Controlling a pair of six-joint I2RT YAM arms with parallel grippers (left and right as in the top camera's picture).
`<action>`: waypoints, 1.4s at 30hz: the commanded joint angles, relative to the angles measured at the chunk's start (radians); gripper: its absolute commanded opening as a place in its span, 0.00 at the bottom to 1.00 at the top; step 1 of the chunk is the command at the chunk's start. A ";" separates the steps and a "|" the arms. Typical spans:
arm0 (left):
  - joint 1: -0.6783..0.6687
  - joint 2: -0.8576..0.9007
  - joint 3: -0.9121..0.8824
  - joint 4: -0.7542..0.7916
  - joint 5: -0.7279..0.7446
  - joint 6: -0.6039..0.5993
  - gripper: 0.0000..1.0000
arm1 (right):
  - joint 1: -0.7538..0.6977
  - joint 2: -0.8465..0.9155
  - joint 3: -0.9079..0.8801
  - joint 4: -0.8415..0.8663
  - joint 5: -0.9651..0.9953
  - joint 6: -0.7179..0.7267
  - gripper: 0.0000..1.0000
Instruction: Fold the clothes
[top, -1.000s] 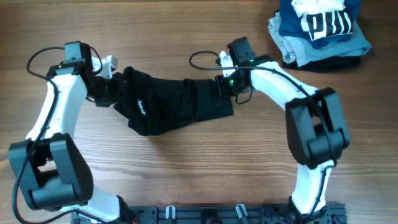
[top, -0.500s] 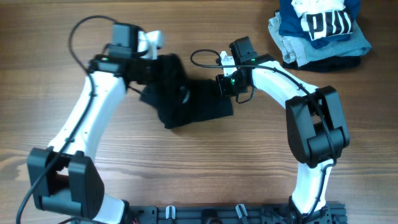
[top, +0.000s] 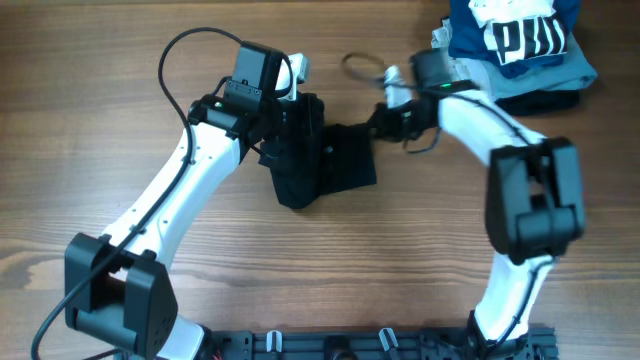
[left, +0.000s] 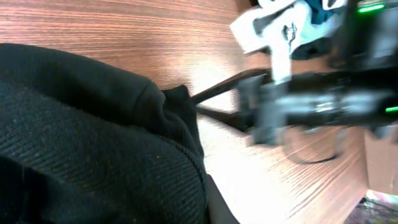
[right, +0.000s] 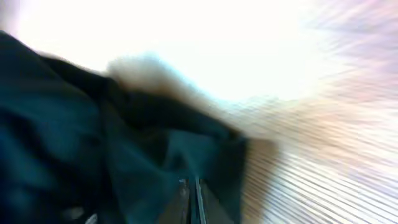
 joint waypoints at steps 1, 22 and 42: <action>-0.007 0.027 0.018 0.007 -0.012 -0.019 0.04 | -0.093 -0.196 0.038 0.018 -0.097 0.051 0.04; -0.085 0.079 0.019 0.160 -0.021 -0.022 0.81 | -0.201 -0.361 0.037 -0.002 -0.092 0.031 0.11; 0.521 -0.239 0.077 -0.211 -0.063 -0.035 1.00 | 0.264 -0.216 0.034 -0.056 0.188 0.086 0.80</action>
